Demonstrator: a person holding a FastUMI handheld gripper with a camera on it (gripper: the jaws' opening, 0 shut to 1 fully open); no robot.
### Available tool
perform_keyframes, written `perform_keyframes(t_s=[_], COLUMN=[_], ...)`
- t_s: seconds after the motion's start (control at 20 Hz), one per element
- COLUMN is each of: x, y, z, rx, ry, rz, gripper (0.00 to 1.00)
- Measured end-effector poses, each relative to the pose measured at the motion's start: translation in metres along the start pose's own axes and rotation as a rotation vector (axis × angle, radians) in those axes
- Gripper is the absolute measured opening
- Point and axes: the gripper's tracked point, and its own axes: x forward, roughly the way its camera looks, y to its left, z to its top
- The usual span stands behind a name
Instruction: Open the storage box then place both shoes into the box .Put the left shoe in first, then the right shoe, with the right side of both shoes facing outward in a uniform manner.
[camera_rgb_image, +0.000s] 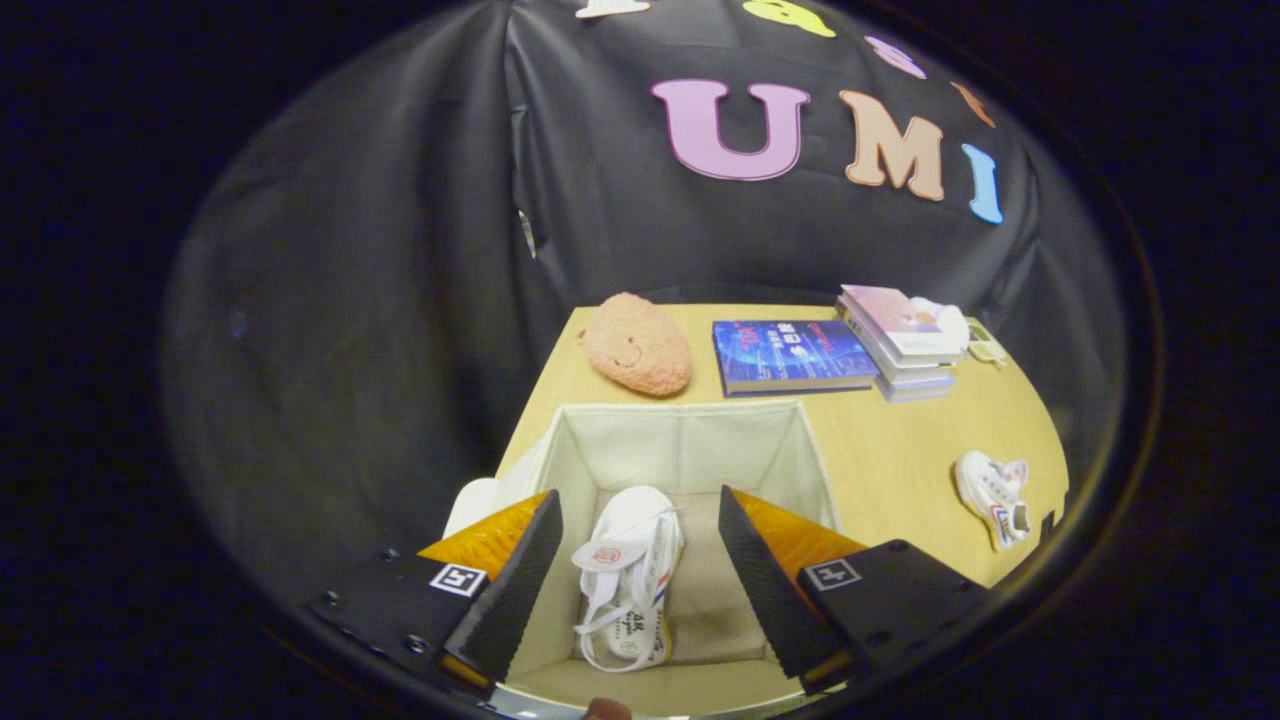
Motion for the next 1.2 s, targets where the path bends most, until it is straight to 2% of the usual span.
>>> perform_keyframes(t_s=[0.25, 0.5, 0.7, 1.0, 1.2], x=[-0.034, -0.049, -0.050, -0.051, -0.059], y=[-0.055, -0.144, -0.233, -0.360, -0.423], z=[0.036, 0.046, 0.024, -0.018, -0.056], rx=[-0.038, -0.082, -0.123, -0.186, -0.235], ry=[-0.100, -0.109, -0.040, 0.088, 0.177], rz=[-0.023, -0.155, -0.291, -0.444, -0.467], gripper=[0.99, 0.99, 1.00, 1.00, 0.98])
